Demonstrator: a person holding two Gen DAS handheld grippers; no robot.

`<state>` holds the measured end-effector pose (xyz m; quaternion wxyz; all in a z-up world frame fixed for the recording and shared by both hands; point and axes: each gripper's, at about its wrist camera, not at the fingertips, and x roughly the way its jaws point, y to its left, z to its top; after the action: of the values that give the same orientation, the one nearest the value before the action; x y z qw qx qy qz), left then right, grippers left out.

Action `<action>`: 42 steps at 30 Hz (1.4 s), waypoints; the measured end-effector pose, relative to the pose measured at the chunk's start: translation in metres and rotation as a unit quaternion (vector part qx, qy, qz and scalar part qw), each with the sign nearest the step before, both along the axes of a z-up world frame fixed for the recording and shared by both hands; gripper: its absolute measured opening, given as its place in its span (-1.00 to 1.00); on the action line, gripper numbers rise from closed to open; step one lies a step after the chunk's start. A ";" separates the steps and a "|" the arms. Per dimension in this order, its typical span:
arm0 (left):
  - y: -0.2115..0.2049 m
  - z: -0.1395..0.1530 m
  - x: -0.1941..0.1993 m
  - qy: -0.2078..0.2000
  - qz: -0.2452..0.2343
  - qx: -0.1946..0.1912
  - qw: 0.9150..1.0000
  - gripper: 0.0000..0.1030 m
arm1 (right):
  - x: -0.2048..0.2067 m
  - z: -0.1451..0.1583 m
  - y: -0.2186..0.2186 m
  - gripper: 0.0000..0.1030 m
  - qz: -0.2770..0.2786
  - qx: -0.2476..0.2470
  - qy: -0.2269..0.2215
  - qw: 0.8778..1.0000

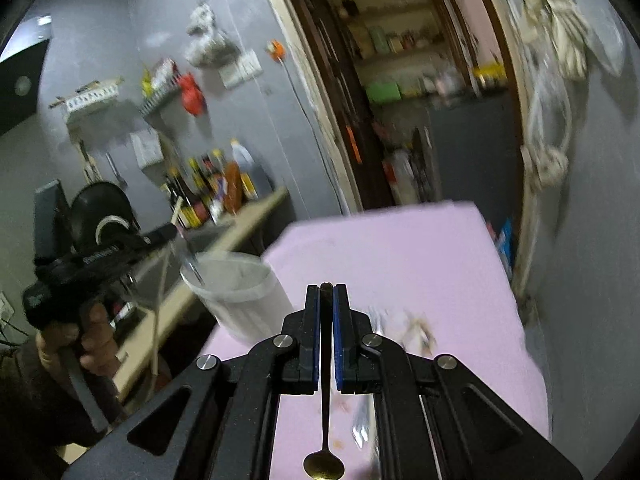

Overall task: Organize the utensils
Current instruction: 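Lift both utensils over the white caddy and release them inside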

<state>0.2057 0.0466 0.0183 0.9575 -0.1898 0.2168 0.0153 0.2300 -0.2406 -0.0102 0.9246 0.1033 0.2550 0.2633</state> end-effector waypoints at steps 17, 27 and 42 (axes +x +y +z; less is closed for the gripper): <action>0.099 0.002 0.074 -0.075 0.021 -0.016 0.997 -0.90 | 0.076 0.053 0.135 -0.90 -0.039 0.041 -0.115 0.992; 0.093 -0.019 0.079 -0.108 0.085 0.034 0.990 -0.90 | 0.090 -0.001 0.161 -0.90 -0.055 0.011 -0.090 0.994; 0.065 -0.042 0.067 -0.106 0.067 0.097 0.987 -0.89 | 0.094 -0.036 0.168 -0.89 -0.032 0.001 -0.072 0.997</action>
<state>0.2726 0.1113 -0.0232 0.9857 -0.1110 0.0987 0.0798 0.3236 -0.0730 -0.0465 0.9484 0.0935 0.1843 0.2405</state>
